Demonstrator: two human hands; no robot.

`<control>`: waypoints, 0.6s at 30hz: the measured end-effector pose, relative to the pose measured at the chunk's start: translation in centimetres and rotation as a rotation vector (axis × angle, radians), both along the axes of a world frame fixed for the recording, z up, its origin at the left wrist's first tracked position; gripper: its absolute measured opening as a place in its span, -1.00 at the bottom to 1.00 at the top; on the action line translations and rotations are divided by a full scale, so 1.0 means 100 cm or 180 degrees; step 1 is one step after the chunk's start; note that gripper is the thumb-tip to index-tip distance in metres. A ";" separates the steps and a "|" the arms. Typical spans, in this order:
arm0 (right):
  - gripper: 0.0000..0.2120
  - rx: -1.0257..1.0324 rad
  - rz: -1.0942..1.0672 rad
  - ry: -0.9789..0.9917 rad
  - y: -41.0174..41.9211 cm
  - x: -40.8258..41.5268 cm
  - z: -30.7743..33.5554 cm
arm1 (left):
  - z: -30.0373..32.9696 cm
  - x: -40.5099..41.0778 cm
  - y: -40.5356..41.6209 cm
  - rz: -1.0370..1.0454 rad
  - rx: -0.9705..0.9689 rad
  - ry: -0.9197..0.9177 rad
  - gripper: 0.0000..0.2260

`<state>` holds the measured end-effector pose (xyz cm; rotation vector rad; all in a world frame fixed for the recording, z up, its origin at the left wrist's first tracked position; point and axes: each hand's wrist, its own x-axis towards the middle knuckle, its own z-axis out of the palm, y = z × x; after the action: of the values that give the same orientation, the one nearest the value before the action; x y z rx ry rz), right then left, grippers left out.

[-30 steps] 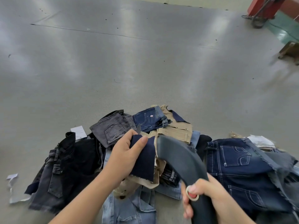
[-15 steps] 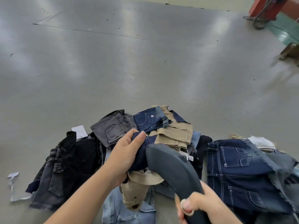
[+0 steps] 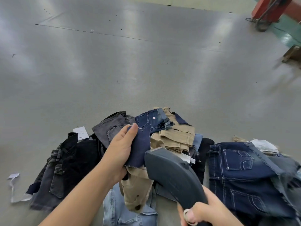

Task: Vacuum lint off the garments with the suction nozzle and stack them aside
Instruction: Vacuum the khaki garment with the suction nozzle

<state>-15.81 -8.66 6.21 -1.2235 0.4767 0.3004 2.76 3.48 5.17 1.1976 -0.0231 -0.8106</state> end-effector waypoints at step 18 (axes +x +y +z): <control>-0.56 0.0140 -0.0836 -0.0051 0.003 0.011 0.019 | -0.002 -0.008 -0.011 0.0805 -0.0161 0.1213 -0.70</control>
<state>-14.70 -8.38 8.11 -1.1051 0.6069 0.0769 1.95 2.39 5.00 0.9593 0.4102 -0.7966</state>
